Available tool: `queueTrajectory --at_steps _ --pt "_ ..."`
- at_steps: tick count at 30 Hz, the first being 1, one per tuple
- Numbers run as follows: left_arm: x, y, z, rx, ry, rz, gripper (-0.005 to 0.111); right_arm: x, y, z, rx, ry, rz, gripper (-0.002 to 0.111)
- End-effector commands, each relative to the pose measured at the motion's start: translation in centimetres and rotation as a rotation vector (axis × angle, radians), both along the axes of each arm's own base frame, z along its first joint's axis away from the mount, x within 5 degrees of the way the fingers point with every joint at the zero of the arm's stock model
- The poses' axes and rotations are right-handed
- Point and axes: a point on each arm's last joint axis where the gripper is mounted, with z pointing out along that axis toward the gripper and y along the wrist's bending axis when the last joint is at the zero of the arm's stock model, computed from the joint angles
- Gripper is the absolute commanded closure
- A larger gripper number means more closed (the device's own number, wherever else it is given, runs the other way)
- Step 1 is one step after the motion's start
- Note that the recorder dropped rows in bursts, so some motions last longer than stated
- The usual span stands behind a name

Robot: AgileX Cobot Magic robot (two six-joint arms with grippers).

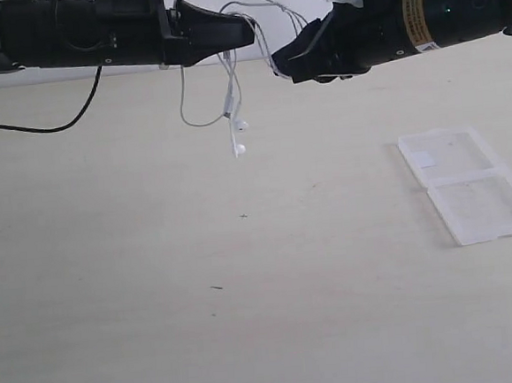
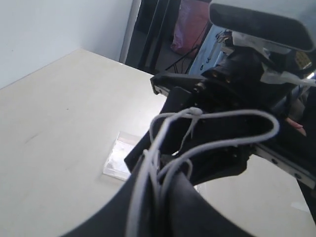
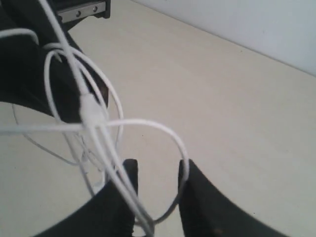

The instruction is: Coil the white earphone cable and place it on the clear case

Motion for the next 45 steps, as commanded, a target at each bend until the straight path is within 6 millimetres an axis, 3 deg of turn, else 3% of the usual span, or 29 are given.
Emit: queueTrajectory --at_steps 1,8,15,26,36,43,45 --pt "-0.2 0.1 0.3 -0.011 0.023 -0.005 0.107 0.1 -0.1 0.0 -0.008 -0.005 0.000 0.067" --pt "0.4 0.2 0.8 0.077 0.096 -0.002 0.107 0.5 -0.9 0.3 -0.071 -0.034 -0.076 0.061" --pt "0.8 0.4 0.7 0.113 0.152 0.046 0.107 -0.5 -0.9 2.5 -0.017 -0.054 -0.080 0.048" --pt "1.2 0.7 0.2 0.150 0.195 0.120 0.107 -2.0 -0.8 4.5 0.030 -0.079 -0.021 0.049" --pt "1.4 0.8 0.1 0.161 0.220 0.153 0.107 -2.6 -3.3 5.2 -0.064 -0.178 -0.264 0.049" --pt "1.4 0.8 0.1 0.158 0.231 0.151 0.107 -4.0 -4.3 6.5 -0.071 -0.230 -0.323 0.049" --pt "1.4 0.7 0.1 0.158 0.231 0.150 0.107 -4.6 -4.6 6.9 -0.072 -0.248 -0.341 0.054"
